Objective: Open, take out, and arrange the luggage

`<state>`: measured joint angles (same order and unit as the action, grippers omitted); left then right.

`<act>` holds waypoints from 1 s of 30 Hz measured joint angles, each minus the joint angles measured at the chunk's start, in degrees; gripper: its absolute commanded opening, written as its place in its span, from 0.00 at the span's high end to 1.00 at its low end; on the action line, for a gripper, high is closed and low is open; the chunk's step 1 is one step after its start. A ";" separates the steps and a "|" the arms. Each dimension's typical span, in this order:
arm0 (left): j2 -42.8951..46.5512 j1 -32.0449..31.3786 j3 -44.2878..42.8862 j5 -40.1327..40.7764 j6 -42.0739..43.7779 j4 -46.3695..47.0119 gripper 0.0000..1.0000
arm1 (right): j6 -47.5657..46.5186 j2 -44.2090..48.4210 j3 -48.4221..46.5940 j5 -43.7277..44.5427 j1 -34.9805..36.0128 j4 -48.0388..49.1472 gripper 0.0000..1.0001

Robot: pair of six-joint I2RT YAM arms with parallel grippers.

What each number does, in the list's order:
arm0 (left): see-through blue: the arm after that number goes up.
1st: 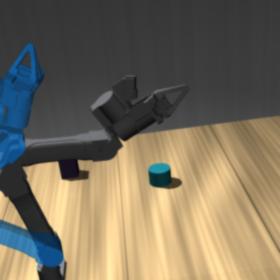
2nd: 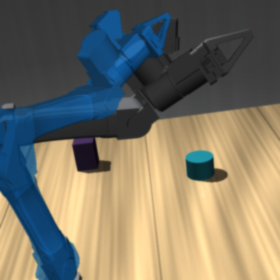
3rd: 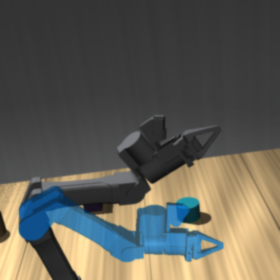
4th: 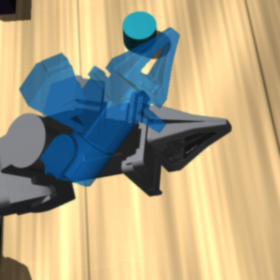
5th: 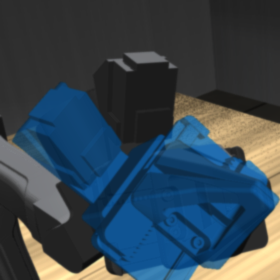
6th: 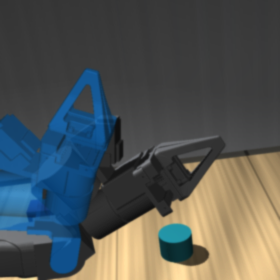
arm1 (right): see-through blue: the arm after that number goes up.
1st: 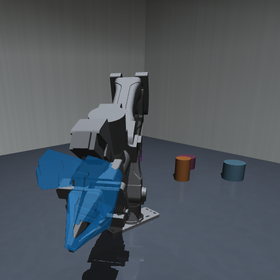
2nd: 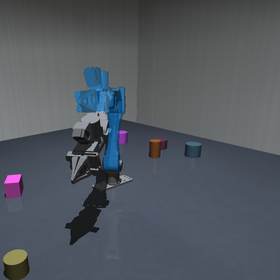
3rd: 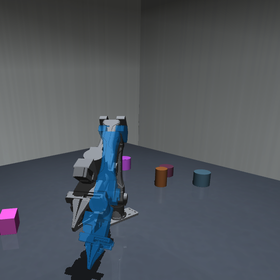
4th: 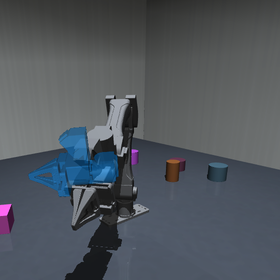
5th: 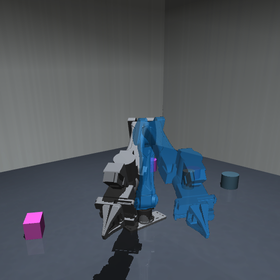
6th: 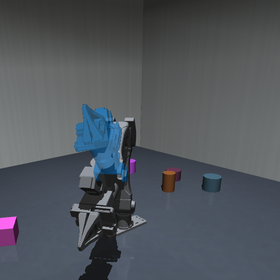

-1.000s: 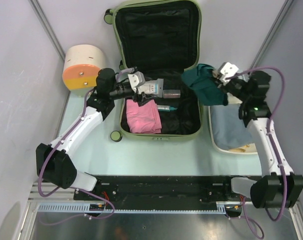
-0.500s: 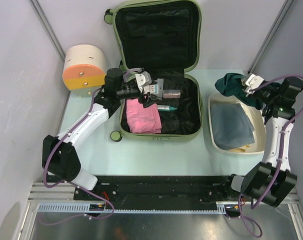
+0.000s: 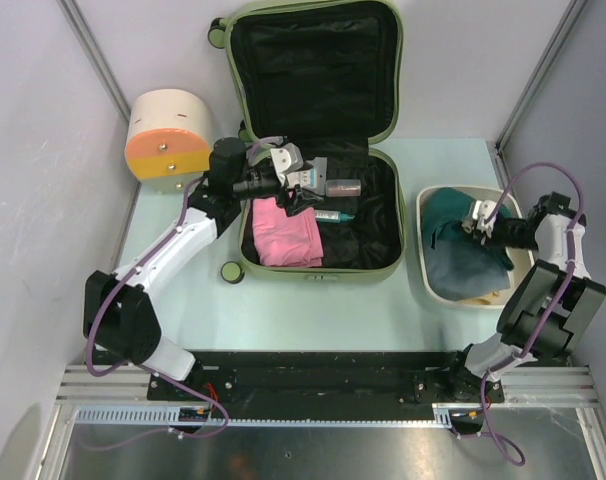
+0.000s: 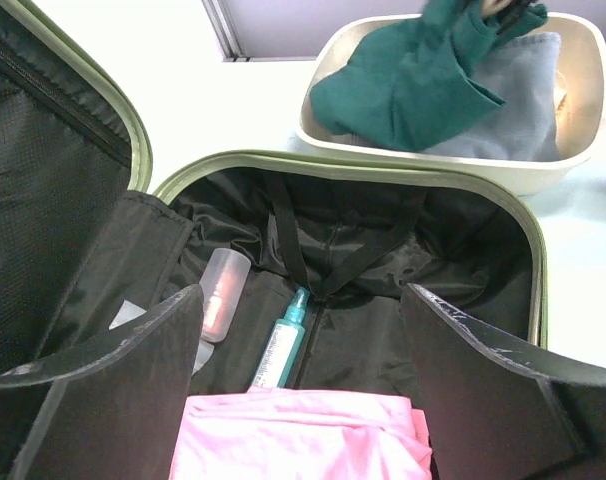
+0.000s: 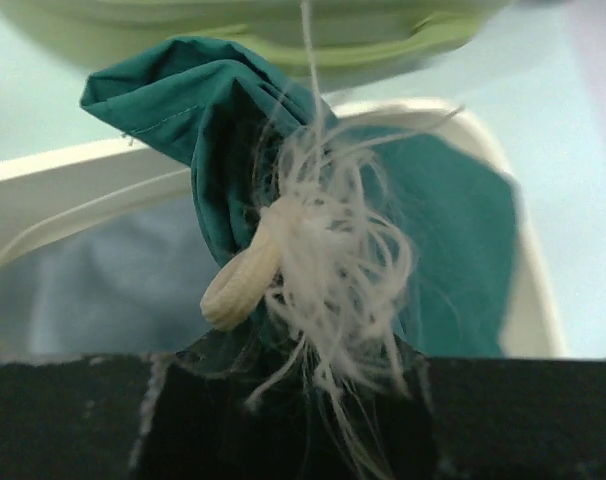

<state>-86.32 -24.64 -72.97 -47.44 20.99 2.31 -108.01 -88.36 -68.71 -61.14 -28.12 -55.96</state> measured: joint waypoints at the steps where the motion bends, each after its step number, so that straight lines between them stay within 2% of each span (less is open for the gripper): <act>1: 0.13 0.00 0.35 0.24 0.00 -0.07 0.16 | -1.25 -0.20 1.14 1.11 -0.57 -2.34 0.99; 2: 0.24 0.00 0.63 0.35 0.02 -0.07 0.16 | -2.32 -0.02 2.86 1.99 -0.98 -3.76 0.94; 3: 0.33 0.00 0.92 0.48 0.02 -0.09 0.16 | -3.15 0.42 4.44 2.56 -1.22 -4.59 0.78; 5: 0.42 0.00 1.25 0.57 0.02 -0.31 0.16 | -4.66 1.51 8.33 4.81 -1.53 -6.21 0.55; 6: 0.44 0.00 1.31 0.59 0.02 -0.33 0.16 | -4.83 1.84 9.38 5.60 -1.44 -6.73 0.33; 7: 0.44 0.00 1.31 0.61 0.02 -0.35 0.16 | -5.29 2.34 10.60 6.58 -1.29 -7.52 0.24; 9: 0.52 0.00 1.31 0.68 0.07 -0.35 0.16 | -5.55 3.89 12.59 8.79 -1.18 -9.86 0.15; 15: 1.29 0.00 2.40 0.70 0.09 -0.37 0.16 | -5.88 10.14 14.60 13.25 -1.66 -15.96 0.03; 26: 3.43 0.00 5.95 0.66 0.02 -1.20 0.16 | -5.62 28.00 13.77 16.15 1.46 -20.39 0.02; 28: 3.65 -0.02 6.14 0.79 -0.13 -1.27 0.15 | 3.23 28.11 10.99 15.58 4.09 -19.43 0.04; 30: 3.67 -0.04 6.14 1.36 -0.68 -1.40 0.14 | 16.48 26.21 6.93 15.56 6.95 -14.86 0.09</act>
<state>-82.65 -24.69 -66.83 -46.09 20.32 0.91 -91.53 -62.15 -61.78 -45.58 -21.17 -70.83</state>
